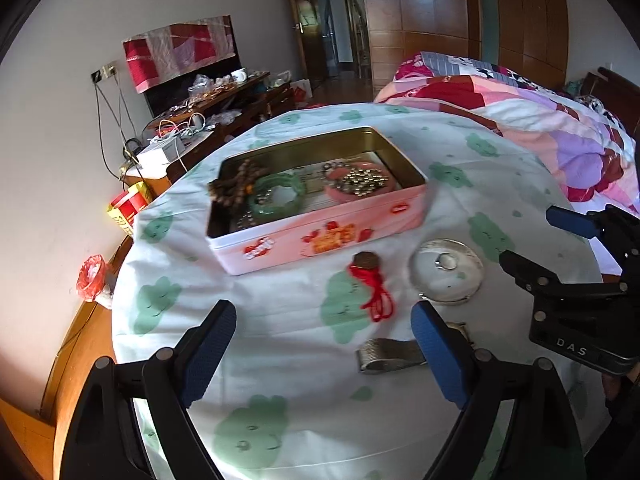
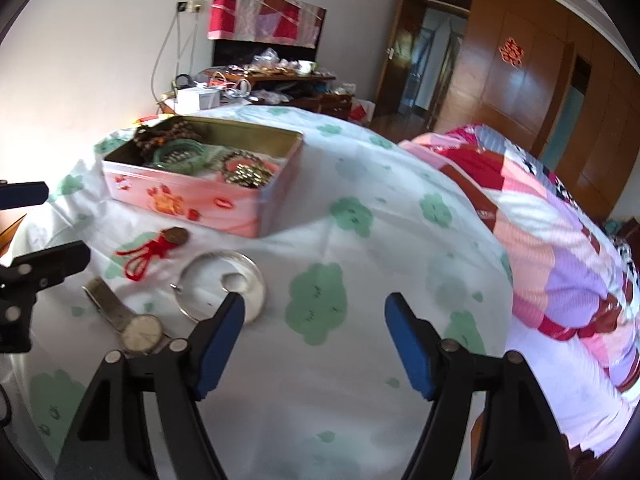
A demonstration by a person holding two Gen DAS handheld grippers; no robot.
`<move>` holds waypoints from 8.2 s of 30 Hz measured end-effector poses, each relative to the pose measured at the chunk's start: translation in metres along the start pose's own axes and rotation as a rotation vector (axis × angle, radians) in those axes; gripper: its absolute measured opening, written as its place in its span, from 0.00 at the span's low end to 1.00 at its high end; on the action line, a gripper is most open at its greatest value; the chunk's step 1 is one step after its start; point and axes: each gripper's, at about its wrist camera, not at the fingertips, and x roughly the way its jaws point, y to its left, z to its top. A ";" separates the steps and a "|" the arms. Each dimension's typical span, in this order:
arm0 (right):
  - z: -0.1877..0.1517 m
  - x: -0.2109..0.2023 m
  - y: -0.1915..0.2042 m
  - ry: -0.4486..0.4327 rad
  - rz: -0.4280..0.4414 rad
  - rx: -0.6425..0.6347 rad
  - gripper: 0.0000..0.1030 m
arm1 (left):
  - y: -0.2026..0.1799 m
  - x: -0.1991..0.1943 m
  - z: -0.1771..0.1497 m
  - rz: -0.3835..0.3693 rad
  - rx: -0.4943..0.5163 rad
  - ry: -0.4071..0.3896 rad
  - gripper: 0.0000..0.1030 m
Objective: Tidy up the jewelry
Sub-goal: 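Withdraw both tools and move them toward the wristwatch and silver bangle, then grasp the wristwatch with the left tool while the right grasps the silver bangle, then carry watch and silver bangle into the tin and open both tools, then grasp the red-tasseled coin charm with the left tool while the right reaches the ring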
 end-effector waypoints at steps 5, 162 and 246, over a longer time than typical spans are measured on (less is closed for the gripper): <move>-0.005 -0.002 -0.011 0.012 -0.013 0.034 0.72 | -0.018 0.009 0.000 -0.036 0.002 0.037 0.87; 0.125 0.050 0.033 -0.160 0.173 -0.037 0.67 | 0.092 0.054 0.118 0.044 -0.043 -0.072 0.40; 0.008 0.037 0.011 0.107 0.152 0.001 0.09 | 0.020 0.040 0.021 0.067 -0.158 0.002 0.82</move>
